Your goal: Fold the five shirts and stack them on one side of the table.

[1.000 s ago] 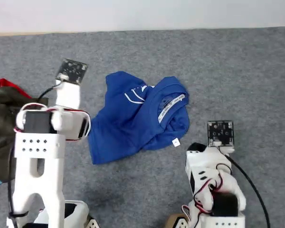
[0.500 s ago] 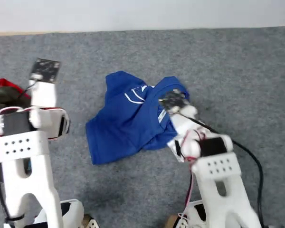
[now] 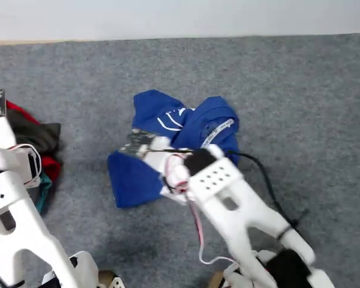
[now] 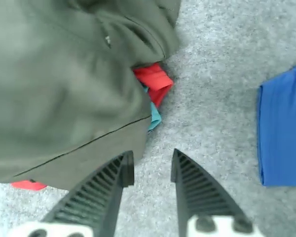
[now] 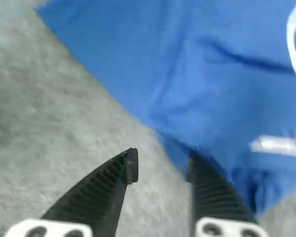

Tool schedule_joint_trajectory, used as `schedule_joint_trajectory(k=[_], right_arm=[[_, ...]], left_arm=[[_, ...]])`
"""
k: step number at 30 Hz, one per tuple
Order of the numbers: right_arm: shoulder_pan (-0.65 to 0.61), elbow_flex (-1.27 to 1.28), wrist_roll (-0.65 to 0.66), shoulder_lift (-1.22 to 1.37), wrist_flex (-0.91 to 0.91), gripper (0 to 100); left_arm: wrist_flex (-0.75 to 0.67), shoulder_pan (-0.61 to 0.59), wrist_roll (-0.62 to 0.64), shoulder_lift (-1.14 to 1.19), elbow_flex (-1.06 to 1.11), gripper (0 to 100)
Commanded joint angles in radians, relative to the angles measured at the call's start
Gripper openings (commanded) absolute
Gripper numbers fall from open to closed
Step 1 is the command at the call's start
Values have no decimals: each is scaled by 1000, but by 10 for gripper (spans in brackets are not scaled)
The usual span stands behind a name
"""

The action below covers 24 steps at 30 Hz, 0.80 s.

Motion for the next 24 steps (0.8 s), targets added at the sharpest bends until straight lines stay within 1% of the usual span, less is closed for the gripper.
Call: schedule_joint_trajectory(k=[1, 4, 8, 15, 18, 24], right_arm=[[-82, -144, 6, 104, 1, 210], [-145, -230, 5, 217, 1, 210], [-211, -342, -57, 346, 1, 211], [-308, -445, -107, 486, 1, 211], [-334, -466, -129, 533, -5, 211], [-321, -542, -137, 676, -7, 210]], left_arm=[[-12, -12, -3, -3, -33, 129], [-12, -12, -3, -3, -33, 129], [-12, -12, -3, -3, -33, 128], [-12, -12, -3, -3, -33, 127], [-12, -12, -3, -3, -33, 127], [-5, -12, -2, -3, -33, 127]])
